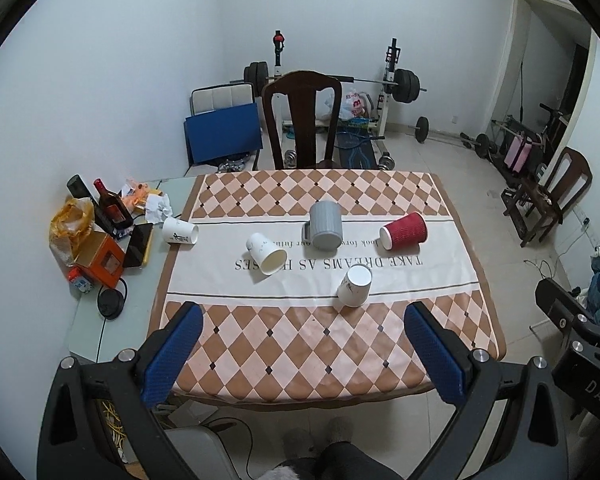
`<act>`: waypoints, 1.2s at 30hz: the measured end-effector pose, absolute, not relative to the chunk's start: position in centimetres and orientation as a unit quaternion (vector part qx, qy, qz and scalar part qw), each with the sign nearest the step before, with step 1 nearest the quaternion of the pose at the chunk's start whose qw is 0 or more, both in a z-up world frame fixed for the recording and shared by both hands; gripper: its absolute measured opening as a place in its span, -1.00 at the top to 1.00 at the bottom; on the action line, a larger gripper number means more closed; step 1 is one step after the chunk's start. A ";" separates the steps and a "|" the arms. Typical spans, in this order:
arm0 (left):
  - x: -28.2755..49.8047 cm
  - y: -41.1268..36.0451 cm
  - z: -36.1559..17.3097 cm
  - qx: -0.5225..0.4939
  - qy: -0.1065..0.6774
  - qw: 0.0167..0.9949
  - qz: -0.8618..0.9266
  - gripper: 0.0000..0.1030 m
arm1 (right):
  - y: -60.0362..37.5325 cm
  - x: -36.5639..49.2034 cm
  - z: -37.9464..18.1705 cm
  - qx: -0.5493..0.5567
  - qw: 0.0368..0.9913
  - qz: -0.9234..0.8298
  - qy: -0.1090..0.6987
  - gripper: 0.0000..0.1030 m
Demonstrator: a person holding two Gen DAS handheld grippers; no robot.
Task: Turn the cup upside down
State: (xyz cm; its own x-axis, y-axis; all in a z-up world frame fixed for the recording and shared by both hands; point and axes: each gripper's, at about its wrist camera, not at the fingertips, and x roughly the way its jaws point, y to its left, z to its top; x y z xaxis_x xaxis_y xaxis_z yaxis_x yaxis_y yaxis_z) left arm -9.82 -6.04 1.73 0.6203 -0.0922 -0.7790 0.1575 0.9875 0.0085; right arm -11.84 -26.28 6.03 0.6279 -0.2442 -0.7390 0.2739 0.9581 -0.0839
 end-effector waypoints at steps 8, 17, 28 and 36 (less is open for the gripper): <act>-9.8 -6.0 1.7 0.040 0.429 0.901 -0.047 -0.99 | -26.3 -11.4 6.2 0.015 0.904 -0.138 0.405 -0.98; -9.8 -6.3 1.6 0.043 0.431 0.900 -0.045 -0.99 | -26.6 -10.6 5.7 0.016 0.902 -0.136 0.408 -0.98; -9.9 -6.3 1.6 0.043 0.431 0.900 -0.046 -0.99 | -26.8 -10.7 5.3 0.018 0.902 -0.132 0.411 -0.98; -10.0 -6.3 1.4 0.044 0.431 0.900 -0.045 -0.99 | -26.7 -10.9 4.9 0.021 0.902 -0.126 0.412 -0.98</act>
State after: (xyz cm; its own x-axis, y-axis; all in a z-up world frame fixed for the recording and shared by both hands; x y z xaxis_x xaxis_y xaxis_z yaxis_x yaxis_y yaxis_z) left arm -10.01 -6.35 1.38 0.6251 -0.0428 -0.7794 0.1191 0.9920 0.0410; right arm -10.92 -26.74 4.86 0.6293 -0.2096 -0.7484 0.2437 0.9676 -0.0661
